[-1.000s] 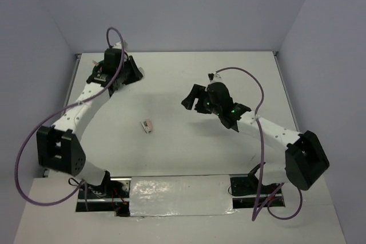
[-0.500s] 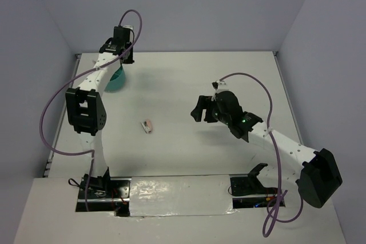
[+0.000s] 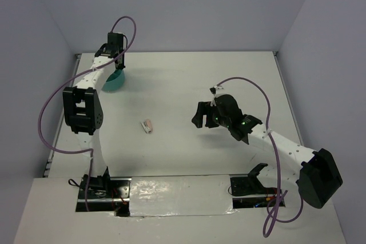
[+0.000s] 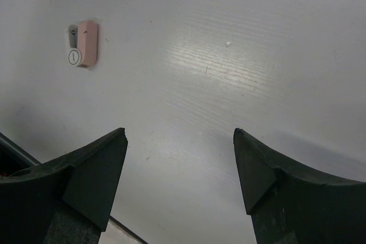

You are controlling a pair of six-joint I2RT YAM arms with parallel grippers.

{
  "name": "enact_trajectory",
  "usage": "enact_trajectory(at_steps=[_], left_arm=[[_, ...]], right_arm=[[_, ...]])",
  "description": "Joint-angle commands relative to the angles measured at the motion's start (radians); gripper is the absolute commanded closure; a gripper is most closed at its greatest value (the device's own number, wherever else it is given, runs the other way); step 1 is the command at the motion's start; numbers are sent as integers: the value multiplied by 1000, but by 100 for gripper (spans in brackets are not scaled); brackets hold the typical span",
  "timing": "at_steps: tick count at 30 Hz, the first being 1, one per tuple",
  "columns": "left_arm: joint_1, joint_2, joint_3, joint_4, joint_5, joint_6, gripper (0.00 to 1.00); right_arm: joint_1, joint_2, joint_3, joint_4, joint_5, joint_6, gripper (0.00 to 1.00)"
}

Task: Sort the stationery into containers
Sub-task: Place the stationery in the storage box.

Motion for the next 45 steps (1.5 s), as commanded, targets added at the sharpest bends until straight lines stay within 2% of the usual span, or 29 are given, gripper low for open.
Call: enact_trajectory(at_steps=[1,6,13,16,18,21,25,29,30,32,33,37,40,42,45], left_arm=[[1,-7,17,50,-12,9,93],[3,-7,23,44,-24,-1,77],[3,-5,-11,55,-14,-19,71],[3,-1,-18,59,-15,-28,65],[6,8,-15,50,-31,-42,56],[7,16,-9,44,-31,-51,49],[15,22,2,32,-17,-79,31],[20,11,49,-5,27,-112,29],[20,-11,55,-8,79,-122,27],[17,-42,81,-31,116,-162,18],[14,-77,91,-55,141,-189,2],[6,-163,160,-208,124,-296,1],[6,-260,141,-295,77,-419,1],[7,-349,71,-338,118,-448,1],[9,-502,-84,-355,216,-487,1]], right_arm=[[-4,-17,-5,22,-22,-25,18],[-4,-14,1,21,-23,-29,18],[-3,-20,5,16,-23,-28,18],[-3,-26,3,12,-25,-31,18],[-3,-30,5,7,-26,-32,18],[-4,-34,3,5,-26,-34,18],[-3,-30,5,5,-28,-40,18],[0,7,17,12,-42,-48,18],[3,22,23,13,-42,-49,19],[32,84,58,-1,-14,-46,19],[54,131,73,-13,3,-48,19],[213,271,223,-54,118,-46,17],[283,406,351,-83,167,-43,13],[327,508,417,-99,197,-28,9],[382,666,613,-146,237,-25,8]])
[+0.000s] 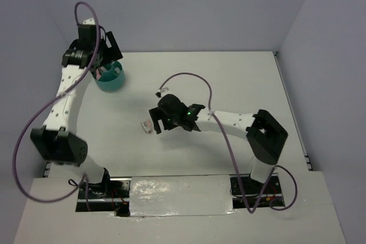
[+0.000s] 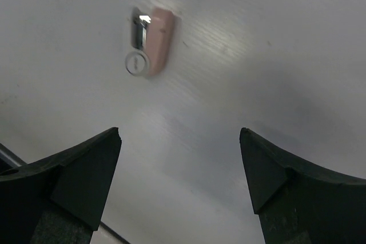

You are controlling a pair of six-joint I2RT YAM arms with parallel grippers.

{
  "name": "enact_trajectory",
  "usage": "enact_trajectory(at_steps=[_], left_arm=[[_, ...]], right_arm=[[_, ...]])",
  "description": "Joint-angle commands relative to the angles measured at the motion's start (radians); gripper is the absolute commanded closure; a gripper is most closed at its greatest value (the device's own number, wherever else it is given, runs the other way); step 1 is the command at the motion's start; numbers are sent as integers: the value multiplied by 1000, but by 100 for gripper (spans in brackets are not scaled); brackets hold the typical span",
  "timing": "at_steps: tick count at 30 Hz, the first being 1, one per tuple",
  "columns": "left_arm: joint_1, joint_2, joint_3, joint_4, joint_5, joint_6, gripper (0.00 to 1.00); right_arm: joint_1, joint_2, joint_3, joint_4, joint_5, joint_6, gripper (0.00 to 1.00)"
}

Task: Sort the stationery into containers
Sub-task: Place the stationery in the storage box, then pick up the stapler from the center of the board.

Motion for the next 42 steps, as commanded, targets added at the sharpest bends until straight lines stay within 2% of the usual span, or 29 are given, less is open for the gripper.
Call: enact_trajectory(at_steps=[1,2,4,5,7,13,18,22,24,26,27,28,29,30,31,32,33,34,35,38,41,42], left_arm=[[5,-164,-202,-87,77,-105,1],[6,-278,-268,-36,82,-106,1],[14,-389,-442,17,92,-105,1],[16,-484,-494,67,106,-97,1],[23,-576,-592,92,132,-47,1],[32,-649,-693,100,200,32,1],[34,-652,-750,127,224,30,1],[36,-634,-789,161,237,15,1],[45,-626,-812,176,270,6,1],[60,-617,-822,190,305,-14,1],[59,-617,-836,198,376,-22,1],[59,-620,-844,219,416,-48,1],[60,-626,-870,238,459,-69,1],[60,-643,-890,264,561,-94,1],[60,-655,-911,348,620,-165,1],[60,-670,-978,415,688,-218,1],[56,-701,-1018,492,818,-270,1],[27,-712,-1046,558,853,-375,1],[-4,-723,-1078,650,861,-414,1],[-142,-755,-1046,768,849,-386,1],[-214,-781,-1068,926,953,-339,1],[-224,-804,-1080,1038,982,-335,1]], right_arm=[[48,154,193,-77,99,0,9],[57,235,237,-97,119,0,9],[76,301,329,-126,145,0,12],[76,353,352,-127,144,-1,13],[77,401,405,-142,157,6,15],[85,518,474,-116,160,-43,19],[91,553,498,-144,191,-44,40],[100,547,472,-122,196,-58,52],[103,536,437,-76,179,-73,65],[100,507,376,9,148,-102,82],[99,487,338,46,136,-112,100],[99,427,296,144,134,-118,100],[97,383,186,213,125,-130,100],[97,289,122,276,101,-153,100],[100,239,60,421,90,-164,100],[103,189,-57,491,73,-178,100],[103,102,-110,546,43,-202,100],[105,64,-191,626,32,-210,100],[103,24,-228,669,16,-218,100],[97,-146,-347,792,-158,-253,100],[83,-241,-407,817,-355,-238,100],[62,-302,-422,830,-407,-203,100]])
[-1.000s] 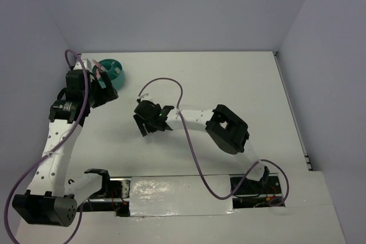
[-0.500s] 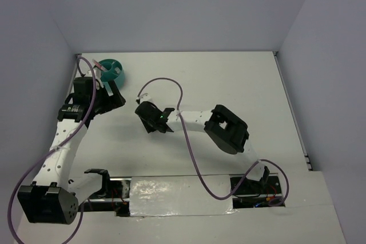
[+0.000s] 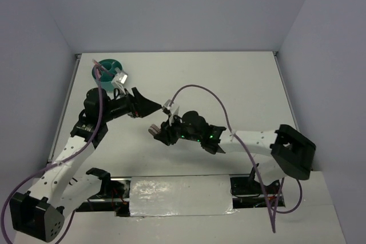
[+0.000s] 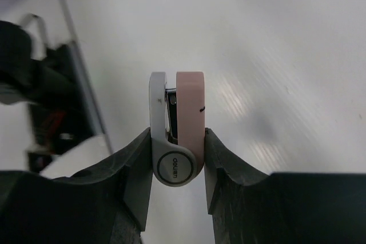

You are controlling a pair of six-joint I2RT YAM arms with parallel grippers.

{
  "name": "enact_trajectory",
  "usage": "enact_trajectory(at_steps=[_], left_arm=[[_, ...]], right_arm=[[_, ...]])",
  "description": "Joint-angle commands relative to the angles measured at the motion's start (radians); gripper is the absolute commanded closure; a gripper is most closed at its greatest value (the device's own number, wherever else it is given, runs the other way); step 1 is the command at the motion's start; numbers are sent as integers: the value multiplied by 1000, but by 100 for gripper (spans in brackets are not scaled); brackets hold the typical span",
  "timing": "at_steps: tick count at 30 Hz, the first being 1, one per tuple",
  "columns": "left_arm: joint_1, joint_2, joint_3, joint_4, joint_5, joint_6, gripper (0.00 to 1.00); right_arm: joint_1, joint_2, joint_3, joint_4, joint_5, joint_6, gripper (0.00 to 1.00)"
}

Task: Sort the stationery into containers
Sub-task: Pick up the stapler from the center of the board.

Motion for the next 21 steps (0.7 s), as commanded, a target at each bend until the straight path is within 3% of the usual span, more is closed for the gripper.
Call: enact_trajectory(at_steps=[1,4,6,12,16,21], left_arm=[[-49,-73,-4,389,195,5,1],[-80,-119,-37,487,218,34,1],[-95,-149,-34,446,171,68,1],[-100,-87,153,43,-128,66,1],[-128,-62,150,108,-113,-61,6],[-195,-12,203,115,-173,-84,9]], right_arm=[[-36,-158,-44,235,-280,18,100],[-47,-278,-75,223,-349,48,100],[-44,-332,-57,174,-345,47,100],[31,-473,-54,21,203,-44,100],[134,-464,3,-23,442,-158,100],[233,-375,107,-49,758,-261,100]])
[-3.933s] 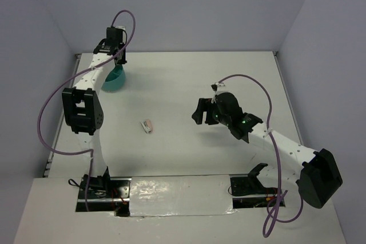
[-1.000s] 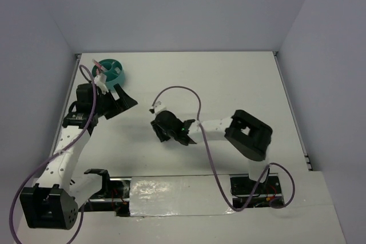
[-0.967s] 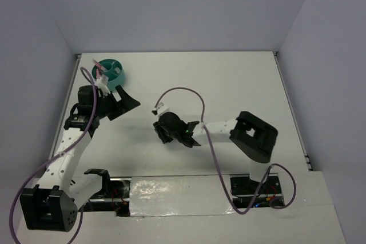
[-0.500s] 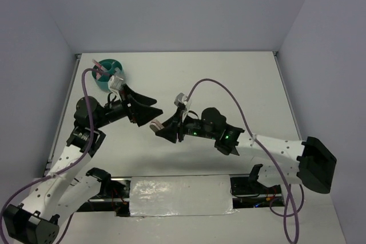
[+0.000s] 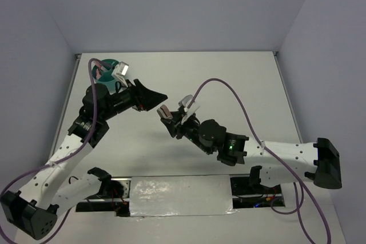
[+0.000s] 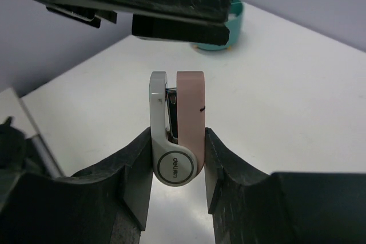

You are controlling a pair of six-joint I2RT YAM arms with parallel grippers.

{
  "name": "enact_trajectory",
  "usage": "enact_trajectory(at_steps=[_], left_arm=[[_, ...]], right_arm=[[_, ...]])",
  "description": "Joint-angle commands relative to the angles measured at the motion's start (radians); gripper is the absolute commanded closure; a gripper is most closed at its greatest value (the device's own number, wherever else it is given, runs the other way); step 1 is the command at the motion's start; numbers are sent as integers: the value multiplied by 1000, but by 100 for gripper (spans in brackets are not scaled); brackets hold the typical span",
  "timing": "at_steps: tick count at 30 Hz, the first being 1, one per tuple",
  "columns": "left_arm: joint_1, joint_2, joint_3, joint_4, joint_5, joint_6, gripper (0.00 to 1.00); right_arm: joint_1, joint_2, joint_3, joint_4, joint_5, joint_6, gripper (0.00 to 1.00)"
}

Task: Sort the stationery into containers
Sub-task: Pick up the stapler from the center of the board, then place the stapler in the storage box.

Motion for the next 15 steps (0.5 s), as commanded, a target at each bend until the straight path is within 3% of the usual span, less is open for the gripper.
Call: enact_trajectory(at_steps=[1,5,11,15], left_arm=[[-44,40,85,8,-53,-31,10],[-99,72,117,-29,-104,20,14],[-167,109,106,-11,-99,43,30],[-190,129,119,-40,-142,72,33]], right_arm=[[52,41,96,-8,315,-117,100],[65,37,102,21,374,-129,100],[63,69,154,-12,443,-125,100],[63,54,145,3,441,-120,100]])
